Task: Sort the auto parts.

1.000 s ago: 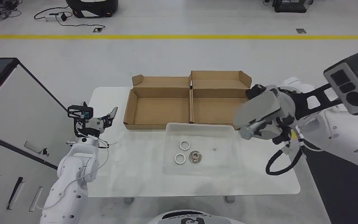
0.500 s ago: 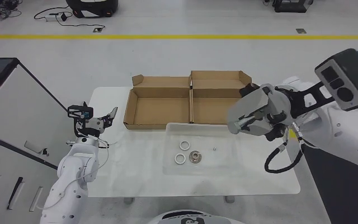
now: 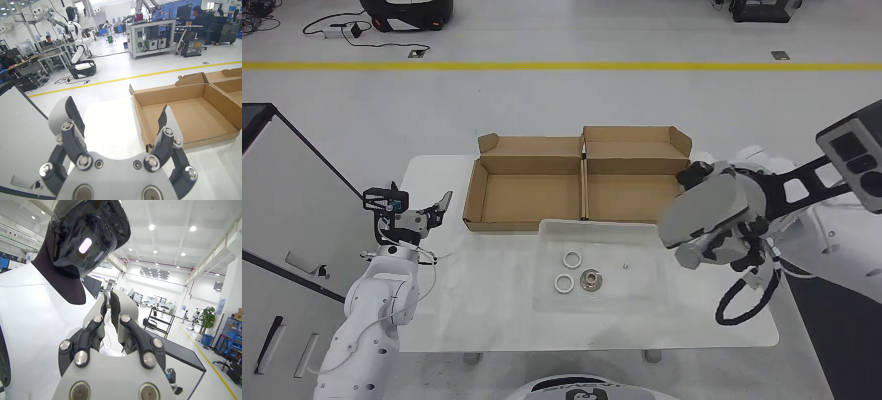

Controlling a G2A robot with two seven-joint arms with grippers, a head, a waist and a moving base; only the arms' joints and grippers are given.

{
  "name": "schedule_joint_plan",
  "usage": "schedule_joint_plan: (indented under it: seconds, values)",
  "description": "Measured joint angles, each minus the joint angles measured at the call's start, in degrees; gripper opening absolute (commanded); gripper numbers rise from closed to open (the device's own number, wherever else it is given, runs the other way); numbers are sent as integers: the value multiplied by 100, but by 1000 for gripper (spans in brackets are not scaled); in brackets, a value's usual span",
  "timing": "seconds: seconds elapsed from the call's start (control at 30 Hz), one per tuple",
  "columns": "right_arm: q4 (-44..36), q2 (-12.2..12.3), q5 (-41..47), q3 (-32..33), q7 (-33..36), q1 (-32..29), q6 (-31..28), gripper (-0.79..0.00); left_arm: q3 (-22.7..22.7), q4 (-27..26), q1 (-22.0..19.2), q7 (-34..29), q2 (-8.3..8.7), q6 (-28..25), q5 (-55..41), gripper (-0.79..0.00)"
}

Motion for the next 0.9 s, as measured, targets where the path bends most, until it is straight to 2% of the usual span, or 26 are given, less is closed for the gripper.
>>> schedule_joint_plan:
  seconds: [0.23, 0.37, 0.47, 0.9]
  values:
    - [251, 30, 340, -220, 929, 173, 0, -785, 0, 0, 0, 0, 0, 0, 0, 0]
    - [388, 82, 739, -254, 1766, 271, 0, -785, 0, 0, 0, 0, 0, 0, 0, 0]
    - [364, 105, 1091, -200, 2152, 286, 0, -785, 0, 0, 0, 0, 0, 0, 0, 0]
    - [-76, 23, 2060, 57, 2280, -86, 0, -785, 0, 0, 0, 0, 0, 0, 0, 0]
